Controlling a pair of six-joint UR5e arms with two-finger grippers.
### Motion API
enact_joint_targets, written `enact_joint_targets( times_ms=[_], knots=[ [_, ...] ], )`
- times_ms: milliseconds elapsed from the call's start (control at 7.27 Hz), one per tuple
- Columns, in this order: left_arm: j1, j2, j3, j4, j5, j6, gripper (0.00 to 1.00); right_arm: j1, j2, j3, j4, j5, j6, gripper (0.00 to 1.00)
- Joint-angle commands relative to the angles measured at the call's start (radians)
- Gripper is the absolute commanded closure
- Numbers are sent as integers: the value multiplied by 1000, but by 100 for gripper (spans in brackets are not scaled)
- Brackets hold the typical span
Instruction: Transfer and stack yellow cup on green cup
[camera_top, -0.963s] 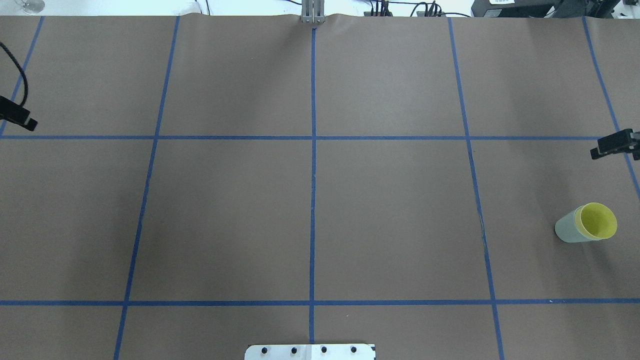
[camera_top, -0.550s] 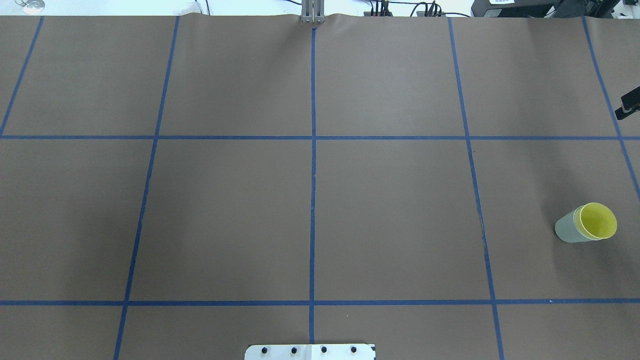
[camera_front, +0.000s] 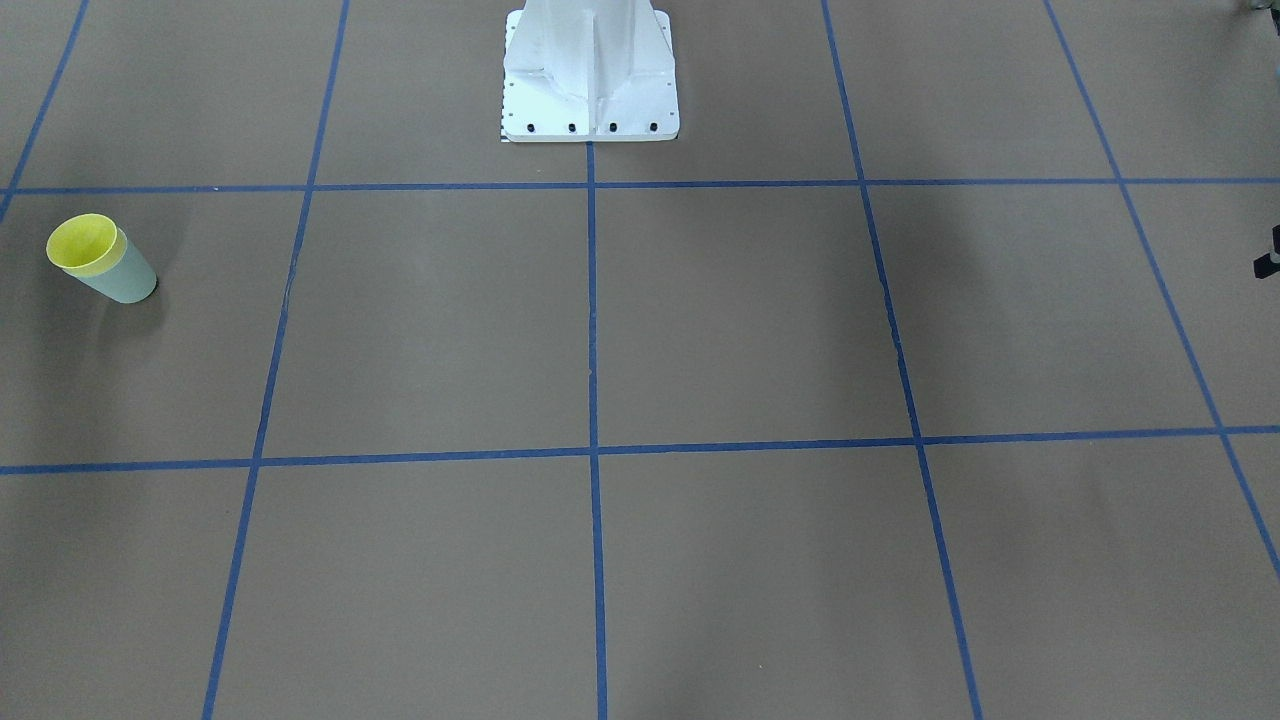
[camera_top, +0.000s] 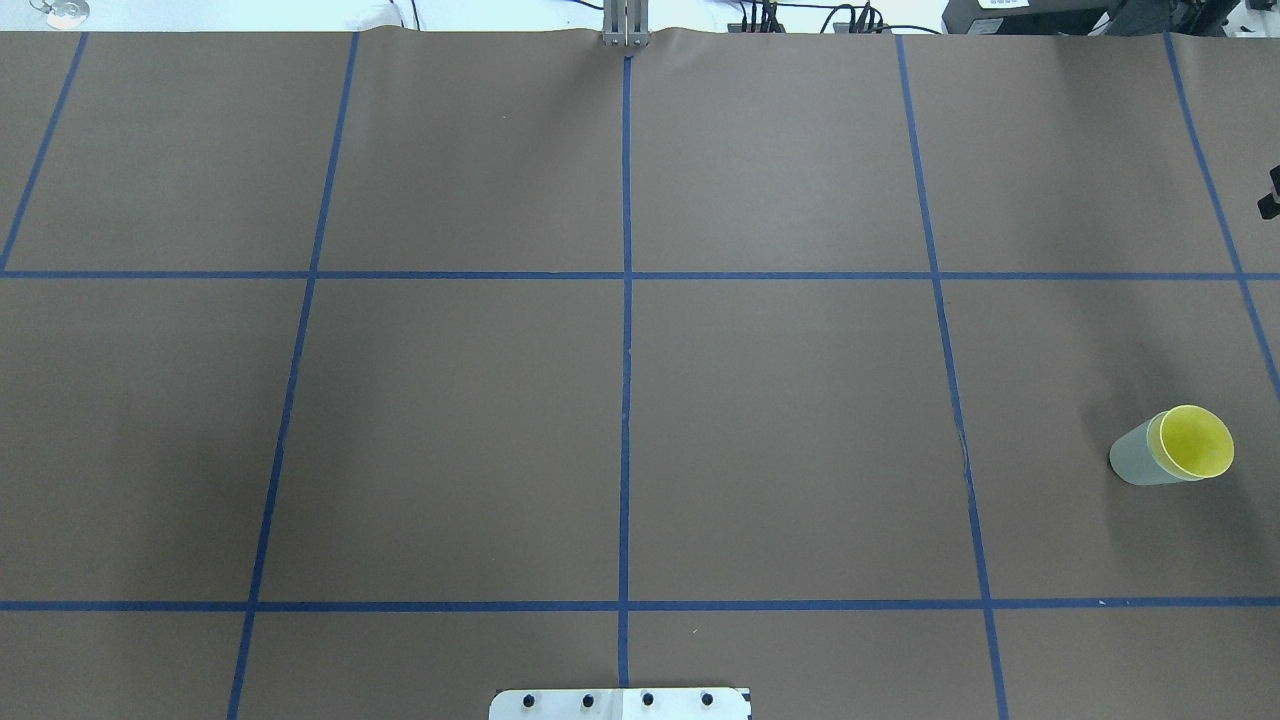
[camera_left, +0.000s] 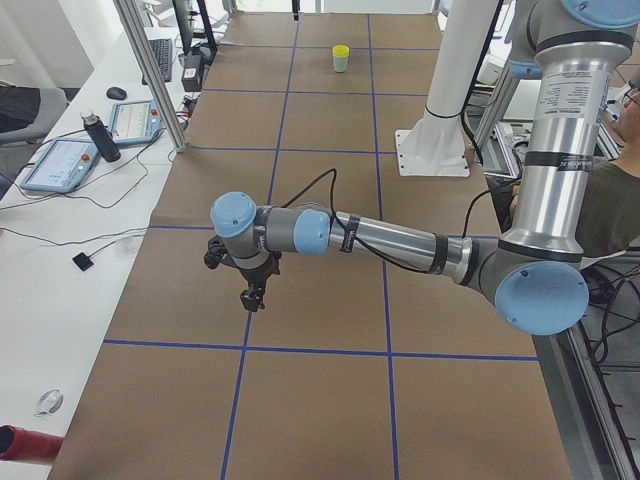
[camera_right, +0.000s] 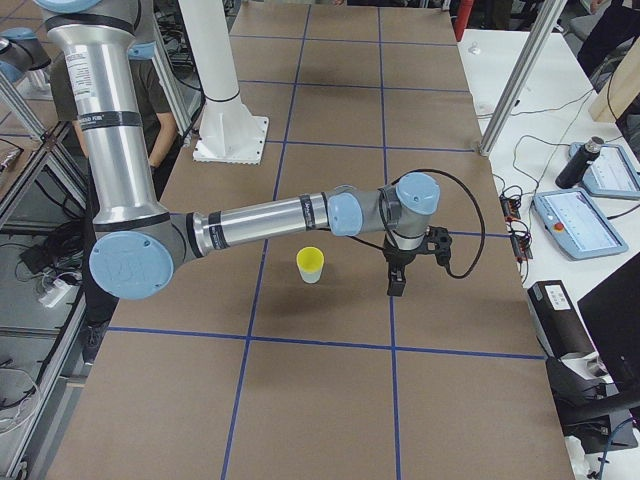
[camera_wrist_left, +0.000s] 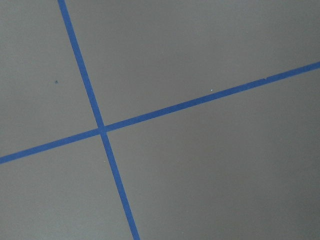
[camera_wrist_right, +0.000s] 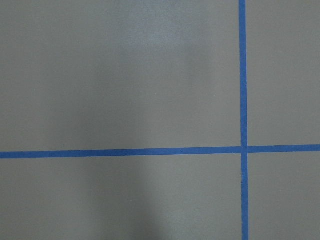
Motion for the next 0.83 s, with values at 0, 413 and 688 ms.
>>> enact_joint_targets(
  times_ms=[0,413,688],
  knots=[
    [3,-4,-8,-28,-2,-89,0,20,-25,13,-42,-1,-79,0],
    [3,-11,-19,-32,4,-147,0,20,-51,47,-39,-1,-84,0],
    [4,-11,-16,-34,3,-154,0,20,-51,47,-36,2,-88,0]
  ],
)
